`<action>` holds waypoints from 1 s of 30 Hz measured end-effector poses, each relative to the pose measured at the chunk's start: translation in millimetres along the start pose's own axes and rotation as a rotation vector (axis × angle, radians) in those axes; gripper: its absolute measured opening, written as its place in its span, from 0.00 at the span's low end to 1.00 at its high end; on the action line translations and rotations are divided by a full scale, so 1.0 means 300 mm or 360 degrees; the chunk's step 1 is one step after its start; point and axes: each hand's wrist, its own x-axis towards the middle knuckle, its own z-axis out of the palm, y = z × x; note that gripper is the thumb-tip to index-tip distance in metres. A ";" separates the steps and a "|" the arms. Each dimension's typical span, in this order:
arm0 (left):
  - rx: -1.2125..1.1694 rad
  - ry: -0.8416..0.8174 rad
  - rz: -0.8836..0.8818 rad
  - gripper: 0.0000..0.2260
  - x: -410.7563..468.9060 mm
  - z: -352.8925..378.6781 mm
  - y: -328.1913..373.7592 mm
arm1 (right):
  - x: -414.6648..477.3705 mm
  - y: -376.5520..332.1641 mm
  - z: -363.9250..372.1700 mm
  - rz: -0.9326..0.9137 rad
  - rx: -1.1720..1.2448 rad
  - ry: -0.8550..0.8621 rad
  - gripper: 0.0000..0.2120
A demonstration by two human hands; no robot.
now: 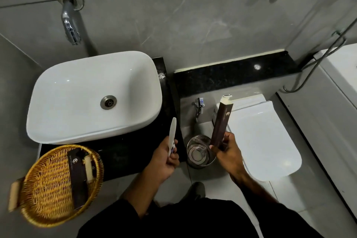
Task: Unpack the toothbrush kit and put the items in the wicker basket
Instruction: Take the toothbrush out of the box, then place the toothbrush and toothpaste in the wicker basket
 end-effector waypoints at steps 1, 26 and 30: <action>0.0022 0.0033 0.0040 0.11 -0.005 -0.002 -0.003 | 0.020 -0.003 -0.003 0.0018 -0.0011 -0.0009 0.32; 0.1389 0.0248 0.1204 0.10 -0.171 -0.106 0.101 | -0.354 -0.356 0.185 0.0126 -0.0067 -0.1471 0.19; 0.0756 0.0313 0.1041 0.08 -0.243 -0.190 0.161 | -0.401 -0.391 0.304 0.0066 0.0287 -0.1194 0.18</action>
